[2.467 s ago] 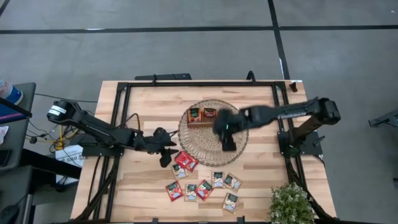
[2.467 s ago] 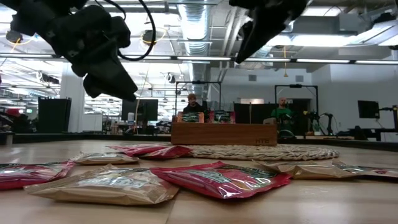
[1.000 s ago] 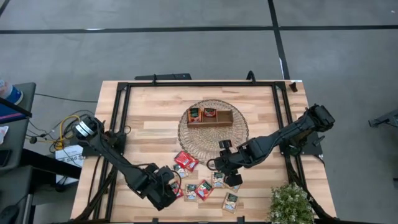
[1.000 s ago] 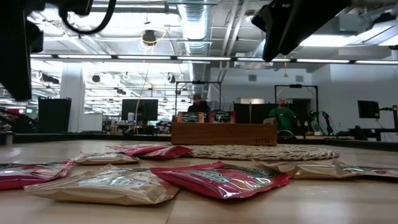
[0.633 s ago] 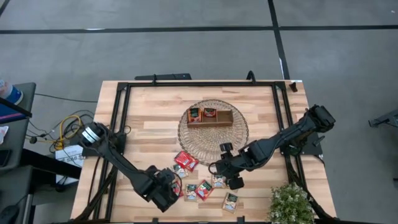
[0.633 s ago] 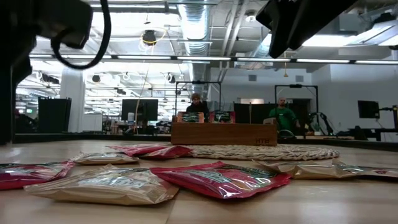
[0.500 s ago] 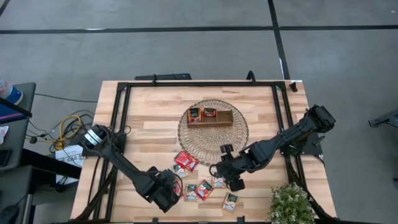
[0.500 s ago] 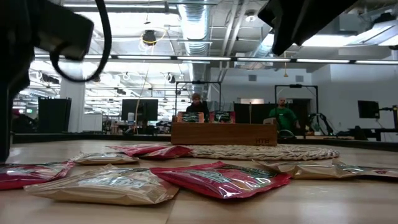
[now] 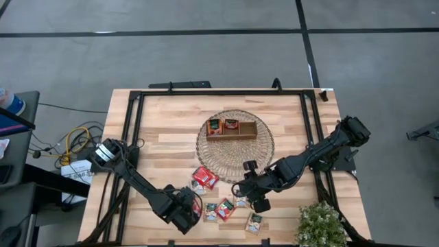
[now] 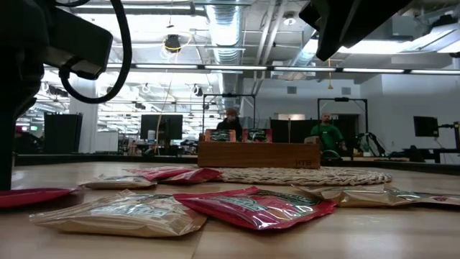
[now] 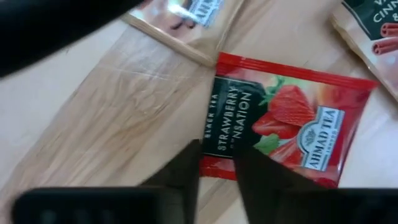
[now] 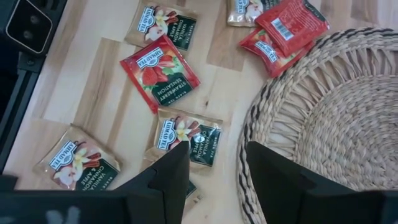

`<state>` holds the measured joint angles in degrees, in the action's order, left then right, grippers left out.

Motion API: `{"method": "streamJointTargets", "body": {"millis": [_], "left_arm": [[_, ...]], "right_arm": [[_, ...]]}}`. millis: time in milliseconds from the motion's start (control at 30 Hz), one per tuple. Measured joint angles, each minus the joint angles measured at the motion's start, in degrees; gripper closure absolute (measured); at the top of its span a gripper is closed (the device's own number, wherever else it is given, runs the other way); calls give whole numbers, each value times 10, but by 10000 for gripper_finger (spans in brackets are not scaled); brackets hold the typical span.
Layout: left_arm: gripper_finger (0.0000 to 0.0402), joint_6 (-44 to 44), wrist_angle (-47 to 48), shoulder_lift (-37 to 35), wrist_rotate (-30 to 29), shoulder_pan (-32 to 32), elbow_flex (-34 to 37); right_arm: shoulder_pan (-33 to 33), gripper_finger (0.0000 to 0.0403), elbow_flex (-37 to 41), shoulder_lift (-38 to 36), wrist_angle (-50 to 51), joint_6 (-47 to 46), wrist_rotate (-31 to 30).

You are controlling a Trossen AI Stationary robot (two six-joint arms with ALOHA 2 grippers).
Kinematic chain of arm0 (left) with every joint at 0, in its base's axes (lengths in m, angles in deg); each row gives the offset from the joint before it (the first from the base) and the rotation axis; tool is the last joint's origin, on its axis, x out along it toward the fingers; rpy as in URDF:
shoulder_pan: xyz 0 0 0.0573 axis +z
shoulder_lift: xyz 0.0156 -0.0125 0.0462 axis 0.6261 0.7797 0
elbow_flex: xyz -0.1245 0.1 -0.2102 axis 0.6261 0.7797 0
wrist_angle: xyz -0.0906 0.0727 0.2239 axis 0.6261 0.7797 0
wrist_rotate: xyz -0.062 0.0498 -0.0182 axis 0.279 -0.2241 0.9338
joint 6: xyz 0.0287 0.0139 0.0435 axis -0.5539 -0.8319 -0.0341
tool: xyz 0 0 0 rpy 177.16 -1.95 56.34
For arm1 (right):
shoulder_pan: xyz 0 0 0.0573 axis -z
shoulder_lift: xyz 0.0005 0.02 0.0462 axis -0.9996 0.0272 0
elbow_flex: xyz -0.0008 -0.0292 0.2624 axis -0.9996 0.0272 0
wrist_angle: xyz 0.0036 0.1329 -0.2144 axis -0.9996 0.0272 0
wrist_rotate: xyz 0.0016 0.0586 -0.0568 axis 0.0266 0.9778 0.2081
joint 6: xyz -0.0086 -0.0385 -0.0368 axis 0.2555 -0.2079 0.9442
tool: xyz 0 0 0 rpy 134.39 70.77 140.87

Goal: Pick & Place Tea
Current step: Put the red tea bag into the middle section of the wooden organizer

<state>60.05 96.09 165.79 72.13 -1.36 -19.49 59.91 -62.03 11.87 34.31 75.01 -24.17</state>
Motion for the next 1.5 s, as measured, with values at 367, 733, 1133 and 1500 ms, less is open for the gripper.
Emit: {"method": "streamJointTargets", "body": {"millis": [367,733,1133,1500], "left_arm": [[401,-1,40,-10,-14,-1,0],[401,-28,85,-45,-45,-19,-66],[401,-98,187,-47,-193,-22,-175],[401,-166,207,-47,-307,-22,-222]], "right_arm": [[3,252,0,0,-19,16,-3],[24,264,0,0,-105,10,0],[37,253,0,0,-252,26,20],[70,182,0,5,-285,41,77]]}}
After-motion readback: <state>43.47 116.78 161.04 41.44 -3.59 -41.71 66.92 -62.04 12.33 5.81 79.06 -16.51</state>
